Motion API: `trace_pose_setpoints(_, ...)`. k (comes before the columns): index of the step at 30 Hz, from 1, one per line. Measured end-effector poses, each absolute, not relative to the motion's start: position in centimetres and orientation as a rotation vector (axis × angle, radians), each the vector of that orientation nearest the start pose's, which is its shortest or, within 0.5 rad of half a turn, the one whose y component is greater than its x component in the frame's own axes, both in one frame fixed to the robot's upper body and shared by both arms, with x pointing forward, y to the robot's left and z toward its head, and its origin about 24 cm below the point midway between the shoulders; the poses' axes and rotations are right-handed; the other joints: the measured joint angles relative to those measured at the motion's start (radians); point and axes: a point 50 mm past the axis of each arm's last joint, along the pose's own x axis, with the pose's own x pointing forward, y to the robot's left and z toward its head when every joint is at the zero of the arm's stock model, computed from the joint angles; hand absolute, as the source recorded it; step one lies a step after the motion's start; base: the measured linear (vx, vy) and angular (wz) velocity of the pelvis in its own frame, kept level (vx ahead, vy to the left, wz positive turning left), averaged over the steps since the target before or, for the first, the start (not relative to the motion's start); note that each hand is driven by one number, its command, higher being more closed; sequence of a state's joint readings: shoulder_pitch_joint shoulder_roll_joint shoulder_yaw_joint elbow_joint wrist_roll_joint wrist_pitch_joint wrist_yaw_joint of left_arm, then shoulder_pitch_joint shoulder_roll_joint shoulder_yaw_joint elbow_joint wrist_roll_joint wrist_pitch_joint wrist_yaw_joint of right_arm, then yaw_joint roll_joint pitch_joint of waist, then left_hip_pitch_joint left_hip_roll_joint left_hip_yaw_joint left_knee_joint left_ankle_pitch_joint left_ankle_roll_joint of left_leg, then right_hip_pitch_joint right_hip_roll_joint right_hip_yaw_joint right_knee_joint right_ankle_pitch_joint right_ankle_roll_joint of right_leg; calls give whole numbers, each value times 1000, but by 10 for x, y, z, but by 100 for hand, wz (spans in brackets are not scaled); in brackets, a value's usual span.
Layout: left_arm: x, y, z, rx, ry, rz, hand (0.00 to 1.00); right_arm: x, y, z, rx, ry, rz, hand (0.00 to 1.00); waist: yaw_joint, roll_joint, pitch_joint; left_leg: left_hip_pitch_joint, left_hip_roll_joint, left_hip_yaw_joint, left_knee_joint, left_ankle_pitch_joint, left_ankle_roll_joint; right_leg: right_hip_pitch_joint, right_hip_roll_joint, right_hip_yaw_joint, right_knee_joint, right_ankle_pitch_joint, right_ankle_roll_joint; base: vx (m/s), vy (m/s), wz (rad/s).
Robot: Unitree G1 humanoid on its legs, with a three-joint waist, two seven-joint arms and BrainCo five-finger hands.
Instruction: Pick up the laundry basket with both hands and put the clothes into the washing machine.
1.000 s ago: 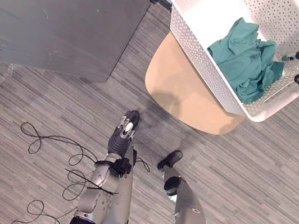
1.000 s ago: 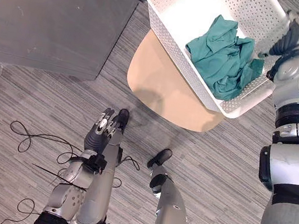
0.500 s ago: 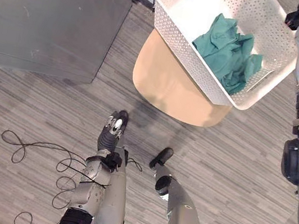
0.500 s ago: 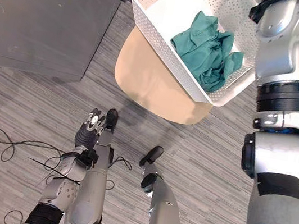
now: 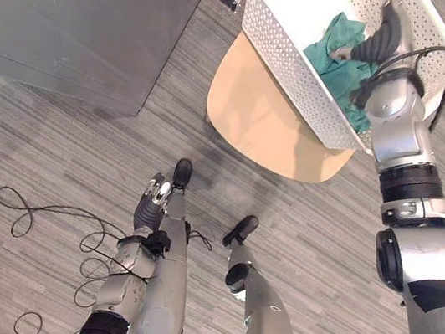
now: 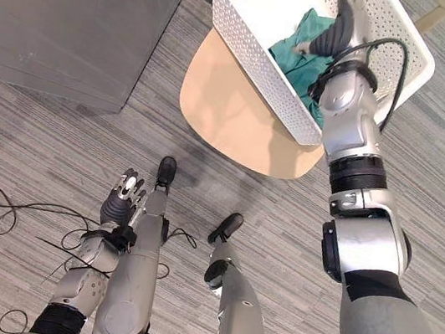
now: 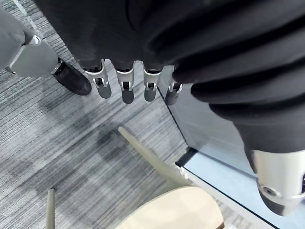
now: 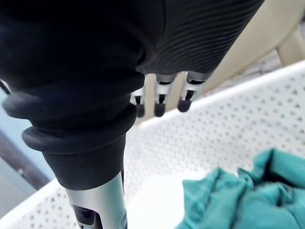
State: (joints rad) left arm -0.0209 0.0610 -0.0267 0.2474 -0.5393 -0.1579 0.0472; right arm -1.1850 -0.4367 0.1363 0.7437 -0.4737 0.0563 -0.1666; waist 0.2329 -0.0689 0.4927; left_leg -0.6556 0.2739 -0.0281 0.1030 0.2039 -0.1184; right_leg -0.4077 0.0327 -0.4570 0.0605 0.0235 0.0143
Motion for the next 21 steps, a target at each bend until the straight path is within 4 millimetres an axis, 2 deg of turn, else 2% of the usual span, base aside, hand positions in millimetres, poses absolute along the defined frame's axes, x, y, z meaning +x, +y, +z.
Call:
trace_pose_setpoints(4, 251, 165, 2, -465, 82, 120, 0, 413, -185, 270, -927, -351, -259, 0, 0, -3, -1, 9, -6, 1, -38, 25, 3, 2, 1, -2, -26, 19, -9, 64, 57, 2)
trace_pose_setpoints(9, 252, 164, 5, -466, 69, 114, 0, 420, -201, 242, -981, -197, -249, 0, 0, -3, -1, 21, -11, 1, -73, 46, 4, 2, -1, -4, -37, 28, -2, 74, 64, 1)
trace_pose_setpoints(13, 253, 161, 18, -474, 16, 91, 0, 421, -214, 241, -993, -144, -273, 0, 2, -3, -2, 23, -17, -2, -108, 64, 2, 2, 0, -12, -63, 42, -3, 79, 64, 5)
trace_pose_setpoints(15, 253, 160, 25, -499, -15, 82, 0, 419, -228, 240, -1006, -108, -301, 0, 3, -3, -2, 25, -23, -9, -126, 73, 6, 1, -3, -20, -65, 43, -4, 99, 96, 13)
trace_pose_setpoints(17, 254, 158, 31, -527, -38, 74, 0, 415, -251, 238, -1034, -58, -348, 0, 5, -3, -2, 21, -33, -22, -144, 78, 7, -2, -10, -36, -65, 41, -1, 123, 124, 19)
trace_pose_setpoints(20, 253, 156, 34, -549, -49, 63, 0, 411, -266, 236, -1064, -22, -374, 0, 11, -3, -2, 19, -43, -27, -150, 78, 7, -3, -19, -43, -63, 35, 7, 97, 96, 14)
trace_pose_setpoints(21, 251, 152, 39, -587, -69, 51, 0, 407, -276, 232, -1074, 3, -389, 0, 18, -2, -3, 13, -48, -32, -153, 78, 7, -7, -24, -51, -60, 32, 12, 132, 129, 16)
